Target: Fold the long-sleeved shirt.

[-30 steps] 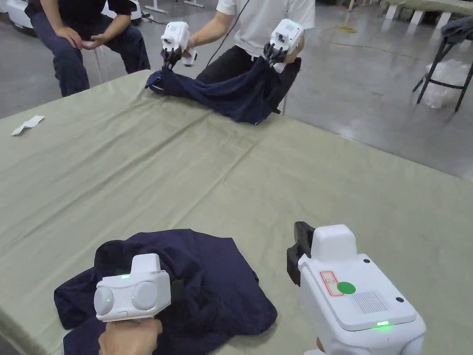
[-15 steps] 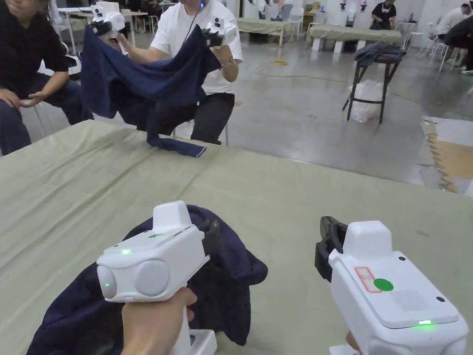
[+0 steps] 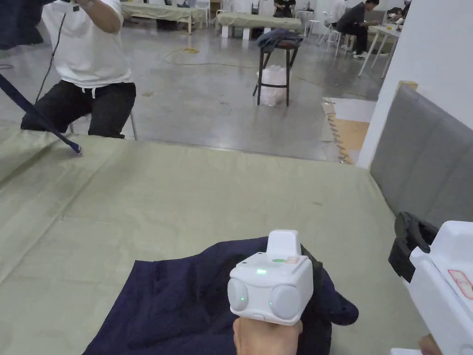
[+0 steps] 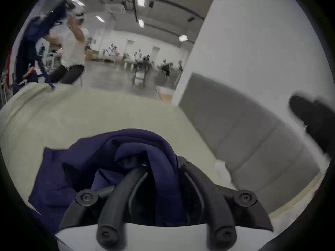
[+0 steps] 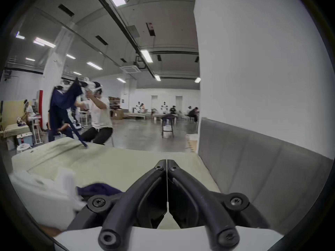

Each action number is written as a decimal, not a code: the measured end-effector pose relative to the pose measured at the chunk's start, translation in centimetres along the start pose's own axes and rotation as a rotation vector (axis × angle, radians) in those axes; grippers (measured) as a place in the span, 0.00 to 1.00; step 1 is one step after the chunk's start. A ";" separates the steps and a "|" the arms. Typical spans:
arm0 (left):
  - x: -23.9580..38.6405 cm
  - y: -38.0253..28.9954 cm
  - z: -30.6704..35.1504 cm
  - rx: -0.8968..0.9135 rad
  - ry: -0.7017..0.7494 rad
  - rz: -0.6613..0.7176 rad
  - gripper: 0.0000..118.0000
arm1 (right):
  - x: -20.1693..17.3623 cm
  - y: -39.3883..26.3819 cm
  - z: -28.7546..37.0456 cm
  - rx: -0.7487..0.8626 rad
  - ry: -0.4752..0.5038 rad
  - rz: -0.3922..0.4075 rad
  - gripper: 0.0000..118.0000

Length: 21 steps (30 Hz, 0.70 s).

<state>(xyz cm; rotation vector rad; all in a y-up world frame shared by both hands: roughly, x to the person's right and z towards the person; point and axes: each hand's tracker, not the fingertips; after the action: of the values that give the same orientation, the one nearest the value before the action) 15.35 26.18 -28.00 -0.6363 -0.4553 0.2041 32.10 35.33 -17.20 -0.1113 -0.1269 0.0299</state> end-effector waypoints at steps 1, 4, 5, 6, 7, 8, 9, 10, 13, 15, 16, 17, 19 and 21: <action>0.6 -1.4 -2.1 -0.086 0.012 -0.036 0.39 | 0.6 -0.7 0.0 -0.013 -0.006 -0.005 0.00; 1.2 -4.6 -6.2 -0.292 0.001 -0.017 0.93 | 1.5 -2.9 -0.3 -0.070 -0.030 0.010 0.00; 1.3 -5.4 -6.7 -0.316 0.017 -0.001 0.94 | 1.6 -3.6 -0.4 -0.094 -0.034 0.017 0.00; 1.3 -5.7 -6.5 -0.308 0.029 -0.022 0.93 | 1.7 -4.0 -0.4 -0.106 -0.035 0.021 0.00; 1.3 -5.9 -5.9 -0.272 0.022 -0.051 0.93 | 1.7 -4.5 -0.4 -0.111 -0.036 0.025 0.00; 1.3 -5.7 -5.3 -0.248 0.002 -0.099 0.93 | 1.6 -4.8 -0.4 -0.116 -0.038 0.028 0.00; 1.2 -5.3 -4.6 -0.235 -0.003 -0.138 0.93 | 1.6 -4.9 -0.5 -0.121 -0.038 0.025 0.00; 1.0 -4.6 -3.3 -0.201 0.004 -0.162 0.93 | 1.5 -5.0 -0.5 -0.125 -0.034 0.021 0.00; -1.4 -2.7 1.9 -0.072 -0.015 -0.184 0.93 | 0.6 -4.7 -0.3 -0.114 -0.017 0.009 0.00; -3.5 -1.8 5.3 -0.014 0.054 -0.173 0.93 | -0.1 -4.4 -0.2 -0.094 -0.009 0.011 0.00; -4.9 -1.5 7.1 0.024 0.057 -0.181 0.93 | -0.4 -4.1 -0.1 -0.090 0.004 0.002 0.00; -6.1 -1.1 8.6 0.047 0.104 -0.179 0.93 | -0.8 -4.0 0.0 -0.076 0.025 -0.006 0.00; -9.2 -0.6 11.9 0.090 0.181 -0.147 0.92 | -1.6 -3.7 0.4 -0.066 0.032 -0.016 0.00; -12.3 -0.5 14.4 0.124 0.262 -0.127 0.84 | -2.4 -3.6 0.9 -0.054 0.059 -0.011 0.00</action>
<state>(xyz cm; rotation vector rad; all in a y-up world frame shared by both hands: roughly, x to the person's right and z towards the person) -2.25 29.46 -21.70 -0.5025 -0.2270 0.0264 29.69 31.76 -16.21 -0.1650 -0.0695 0.0124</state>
